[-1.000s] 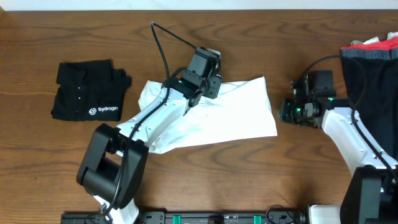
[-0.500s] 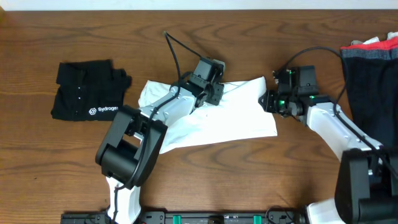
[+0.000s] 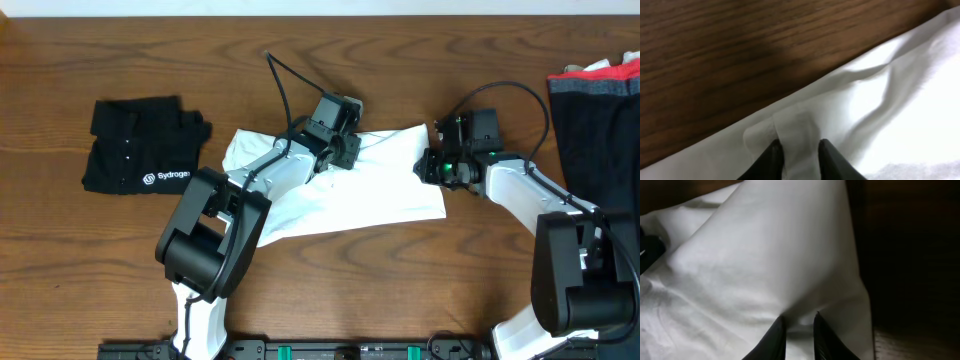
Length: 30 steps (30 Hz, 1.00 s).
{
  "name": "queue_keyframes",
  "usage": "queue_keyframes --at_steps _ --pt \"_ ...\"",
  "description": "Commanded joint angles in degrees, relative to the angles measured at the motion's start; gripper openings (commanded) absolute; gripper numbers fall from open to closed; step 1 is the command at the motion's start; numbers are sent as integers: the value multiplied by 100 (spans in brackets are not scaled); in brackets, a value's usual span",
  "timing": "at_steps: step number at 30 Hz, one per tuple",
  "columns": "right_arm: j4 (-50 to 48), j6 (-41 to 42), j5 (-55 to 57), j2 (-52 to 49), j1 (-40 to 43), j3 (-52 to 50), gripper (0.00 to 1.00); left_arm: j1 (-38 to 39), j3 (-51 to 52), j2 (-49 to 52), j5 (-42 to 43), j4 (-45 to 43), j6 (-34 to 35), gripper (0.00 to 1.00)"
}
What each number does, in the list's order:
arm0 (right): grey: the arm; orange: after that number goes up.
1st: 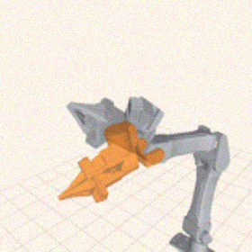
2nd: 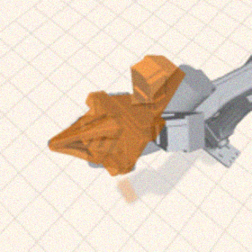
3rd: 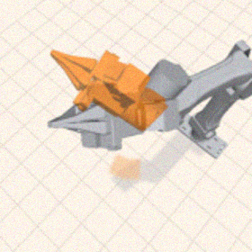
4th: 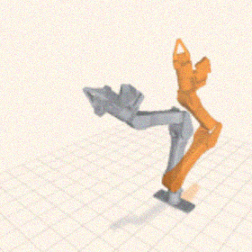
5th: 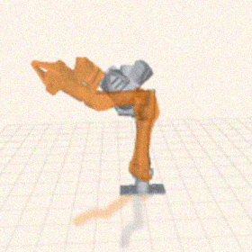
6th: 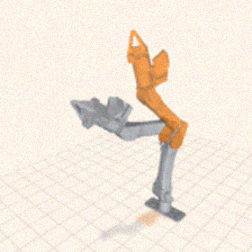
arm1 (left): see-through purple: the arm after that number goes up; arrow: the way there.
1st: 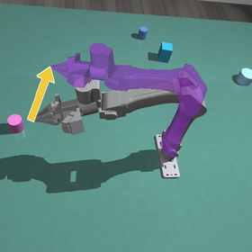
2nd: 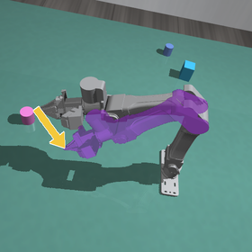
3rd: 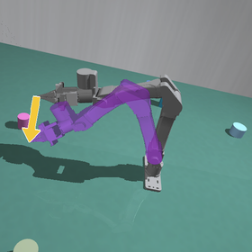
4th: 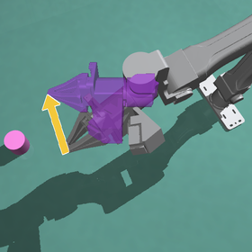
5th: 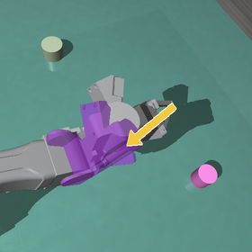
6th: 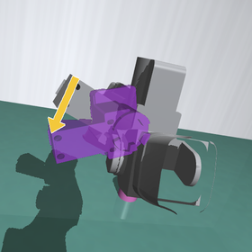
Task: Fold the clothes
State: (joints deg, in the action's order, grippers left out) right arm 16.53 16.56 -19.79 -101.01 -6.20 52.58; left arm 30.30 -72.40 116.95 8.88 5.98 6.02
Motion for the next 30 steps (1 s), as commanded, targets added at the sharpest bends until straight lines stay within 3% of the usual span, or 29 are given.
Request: queue_keyframes --at_steps 1,7,18,30 --pt "-31 192 306 -39 -63 61 15 -2 -48 92 120 -13 -22 21" --pt "-15 190 459 -94 -66 59 2 -15 -48 90 118 -11 -20 15" --pt "280 186 501 -874 -63 59 1 -247 -48 -42 92 72 -17 13" --pt "402 162 501 -872 -63 59 1 -612 -70 -83 146 136 -13 11"
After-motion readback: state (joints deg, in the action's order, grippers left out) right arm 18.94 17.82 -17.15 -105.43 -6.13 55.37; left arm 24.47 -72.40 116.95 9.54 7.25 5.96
